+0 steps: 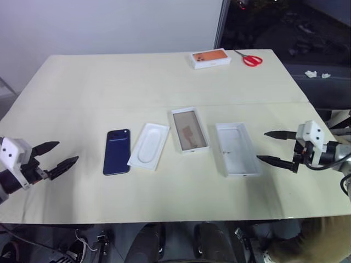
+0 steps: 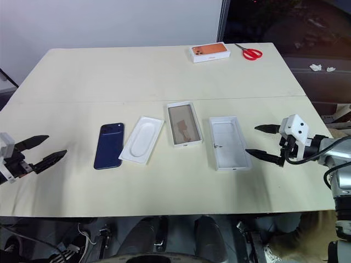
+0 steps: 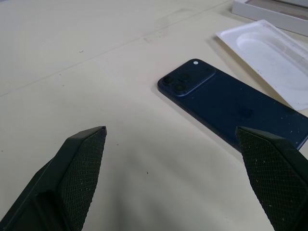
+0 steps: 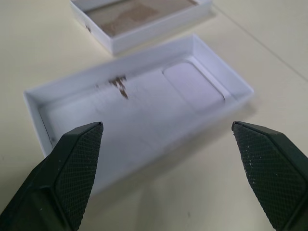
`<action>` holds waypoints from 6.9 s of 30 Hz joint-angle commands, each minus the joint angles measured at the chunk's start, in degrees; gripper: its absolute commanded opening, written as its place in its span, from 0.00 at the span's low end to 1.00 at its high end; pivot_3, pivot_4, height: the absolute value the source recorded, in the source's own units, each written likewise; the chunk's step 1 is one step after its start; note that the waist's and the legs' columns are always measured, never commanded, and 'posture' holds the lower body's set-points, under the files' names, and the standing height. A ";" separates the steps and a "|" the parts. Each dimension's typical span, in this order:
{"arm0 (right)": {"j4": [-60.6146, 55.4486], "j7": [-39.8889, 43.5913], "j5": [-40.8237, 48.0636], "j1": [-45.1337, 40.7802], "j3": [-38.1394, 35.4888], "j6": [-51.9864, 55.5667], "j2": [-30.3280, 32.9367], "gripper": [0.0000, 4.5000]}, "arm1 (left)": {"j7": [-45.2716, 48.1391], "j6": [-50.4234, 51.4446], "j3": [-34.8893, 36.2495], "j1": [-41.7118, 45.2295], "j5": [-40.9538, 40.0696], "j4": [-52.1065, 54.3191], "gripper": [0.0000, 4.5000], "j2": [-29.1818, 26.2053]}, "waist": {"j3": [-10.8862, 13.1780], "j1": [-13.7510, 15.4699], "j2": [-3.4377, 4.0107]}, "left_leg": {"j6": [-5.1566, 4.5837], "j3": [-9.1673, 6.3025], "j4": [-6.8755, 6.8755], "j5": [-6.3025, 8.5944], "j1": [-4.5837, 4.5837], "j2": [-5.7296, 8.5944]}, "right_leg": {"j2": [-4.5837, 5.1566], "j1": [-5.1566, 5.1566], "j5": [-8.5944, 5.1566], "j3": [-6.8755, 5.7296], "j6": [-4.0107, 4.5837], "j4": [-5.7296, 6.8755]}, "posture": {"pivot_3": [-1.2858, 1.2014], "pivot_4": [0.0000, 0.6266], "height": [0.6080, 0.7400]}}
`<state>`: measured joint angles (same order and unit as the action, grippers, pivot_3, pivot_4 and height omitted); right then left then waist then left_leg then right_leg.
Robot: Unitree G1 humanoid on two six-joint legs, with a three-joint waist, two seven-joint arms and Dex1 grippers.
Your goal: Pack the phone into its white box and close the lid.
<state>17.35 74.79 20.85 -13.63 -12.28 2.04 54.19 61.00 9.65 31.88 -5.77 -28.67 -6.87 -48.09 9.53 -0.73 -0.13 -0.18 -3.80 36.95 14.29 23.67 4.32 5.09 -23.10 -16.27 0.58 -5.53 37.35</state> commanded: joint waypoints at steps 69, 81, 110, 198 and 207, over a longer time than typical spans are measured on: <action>-22.71 -16.72 -11.08 -11.91 17.68 1.85 -13.32 1.00 | -44.25 72.80 -17.88 33.62 -11.62 10.21 1.00 25.92 | -0.08 0.13 -0.23 | 0.28 0.25 0.14 -0.17 -0.25 0.00 | -0.20 0.11 0.01 0.29 -0.04 0.20 | 0.52 0.24 1.00; -23.86 -16.77 -11.01 -11.90 17.66 2.30 -13.27 1.00 | -43.42 73.44 -17.02 34.18 -11.33 7.16 0.27 27.49 | -0.11 0.43 -0.22 | 0.28 0.25 0.16 -0.17 -0.33 0.03 | -0.14 0.26 0.01 0.28 -0.04 0.17 | 0.52 0.24 1.00; -24.02 -13.43 -10.06 -11.25 20.68 4.97 -14.19 1.00 | -43.94 78.13 0.38 38.76 -15.17 7.05 0.01 29.93 | 0.00 0.12 -0.41 | 0.29 0.24 0.14 -0.17 -0.29 0.00 | -0.18 0.16 0.01 0.26 -0.04 0.18 | 0.52 0.24 1.00; -10.55 -16.41 -10.62 -23.92 19.85 14.02 -22.31 0.87 | -54.24 76.76 -6.16 40.76 -12.79 24.62 0.99 42.11 | 0.23 -0.09 -0.82 | 0.55 0.27 0.09 -0.30 -0.18 -0.11 | -0.39 0.00 0.02 0.30 -0.05 0.19 | 0.52 0.24 1.00; -13.56 -23.73 -16.87 -25.84 26.99 17.20 -29.57 0.08 | -29.68 45.22 -12.99 27.45 -7.48 25.58 1.00 19.02 | 0.23 0.17 -0.78 | 0.71 0.34 -0.05 -0.35 -0.18 -0.17 | -0.37 -0.16 0.02 0.46 0.01 0.20 | 0.52 0.24 1.00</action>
<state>5.86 52.50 6.01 -38.36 13.69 20.02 24.91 27.26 61.56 18.58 22.32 -37.33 18.39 -27.52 9.76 -0.56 -0.91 0.52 -3.46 36.90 13.94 23.48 4.15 4.74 -23.24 -16.23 1.04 -5.51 37.54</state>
